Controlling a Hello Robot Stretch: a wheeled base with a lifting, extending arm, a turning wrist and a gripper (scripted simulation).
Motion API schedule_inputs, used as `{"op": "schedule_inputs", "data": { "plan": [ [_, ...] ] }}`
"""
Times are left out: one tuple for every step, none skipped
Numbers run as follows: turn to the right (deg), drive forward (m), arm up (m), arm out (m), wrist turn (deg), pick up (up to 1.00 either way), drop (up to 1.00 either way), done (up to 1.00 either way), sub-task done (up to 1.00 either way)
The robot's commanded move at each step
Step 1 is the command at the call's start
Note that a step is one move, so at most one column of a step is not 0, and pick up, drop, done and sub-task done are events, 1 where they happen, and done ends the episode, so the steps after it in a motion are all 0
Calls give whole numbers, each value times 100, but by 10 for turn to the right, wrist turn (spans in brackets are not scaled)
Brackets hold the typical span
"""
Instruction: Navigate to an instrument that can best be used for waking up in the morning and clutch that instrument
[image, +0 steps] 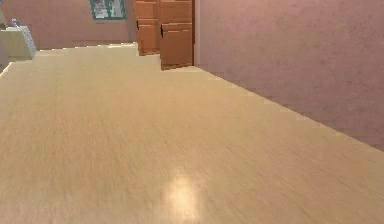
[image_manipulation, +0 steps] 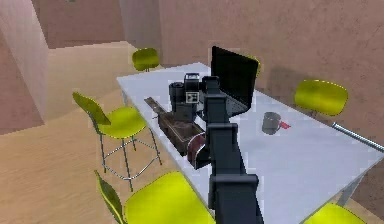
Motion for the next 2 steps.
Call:
{"op": "schedule_inputs", "data": {
  "plan": [
    [0, 0, -30, 0, 0, 0, 0, 0, 0],
    [0, 0, 0, 0, 0, 100, 0, 0, 0]
  ]
}}
